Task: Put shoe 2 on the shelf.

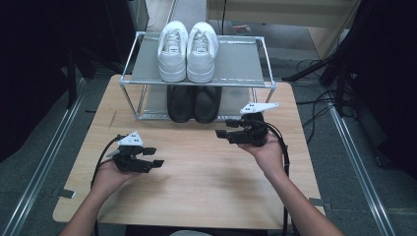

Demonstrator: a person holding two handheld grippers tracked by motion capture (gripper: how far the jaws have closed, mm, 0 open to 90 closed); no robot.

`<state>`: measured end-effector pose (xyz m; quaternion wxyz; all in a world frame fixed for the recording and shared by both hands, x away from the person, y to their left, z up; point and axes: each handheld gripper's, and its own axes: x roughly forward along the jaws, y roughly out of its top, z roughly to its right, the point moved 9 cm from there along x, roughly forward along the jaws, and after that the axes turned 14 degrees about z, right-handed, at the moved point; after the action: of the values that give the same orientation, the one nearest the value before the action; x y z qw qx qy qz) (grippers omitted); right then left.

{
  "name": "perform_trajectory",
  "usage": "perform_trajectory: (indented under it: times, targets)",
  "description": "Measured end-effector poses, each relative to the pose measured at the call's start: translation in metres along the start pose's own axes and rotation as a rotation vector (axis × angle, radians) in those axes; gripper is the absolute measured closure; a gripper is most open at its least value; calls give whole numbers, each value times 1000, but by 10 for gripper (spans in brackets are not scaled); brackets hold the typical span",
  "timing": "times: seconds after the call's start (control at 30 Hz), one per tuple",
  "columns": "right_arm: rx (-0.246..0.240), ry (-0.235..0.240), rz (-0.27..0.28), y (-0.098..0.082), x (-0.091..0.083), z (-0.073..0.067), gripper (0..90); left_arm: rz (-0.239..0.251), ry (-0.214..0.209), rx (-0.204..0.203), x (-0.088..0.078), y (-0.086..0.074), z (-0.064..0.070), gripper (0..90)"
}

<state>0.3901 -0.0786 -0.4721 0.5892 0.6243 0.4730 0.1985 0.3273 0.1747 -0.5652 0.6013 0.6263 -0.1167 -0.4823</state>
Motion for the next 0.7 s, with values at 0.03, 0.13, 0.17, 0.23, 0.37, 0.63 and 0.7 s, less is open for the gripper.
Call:
perform_trajectory:
  times: [0.03, 0.13, 0.17, 0.23, 0.37, 0.63, 0.7]
  targets:
    - [-1, 7, -3, -3, -1, -1, 396, -1, 0, 0, 0, 0, 0, 382]
    - [-5, 9, -8, -12, -6, -1, 397, -1, -1, 2, 1, 0, 0, 383]
    - [-5, 8, -8, -15, -7, 0, 397, -1, -1, 2, 1, 0, 0, 382]
    - [0, 0, -9, -19, -10, 1, 397, -1, -1, 1, 1, 0, 0, 382]
    - [-15, -11, -4, -26, -17, 5, 394, -5, -3, -1, 1, -1, 1, 381]
    - [-18, -32, 5, -40, -26, 11, 394, -8, -9, -3, 1, -1, 2, 379]
    - [-20, -40, -6, -45, -28, 14, 398, -6, -12, -6, 1, 0, 2, 378]
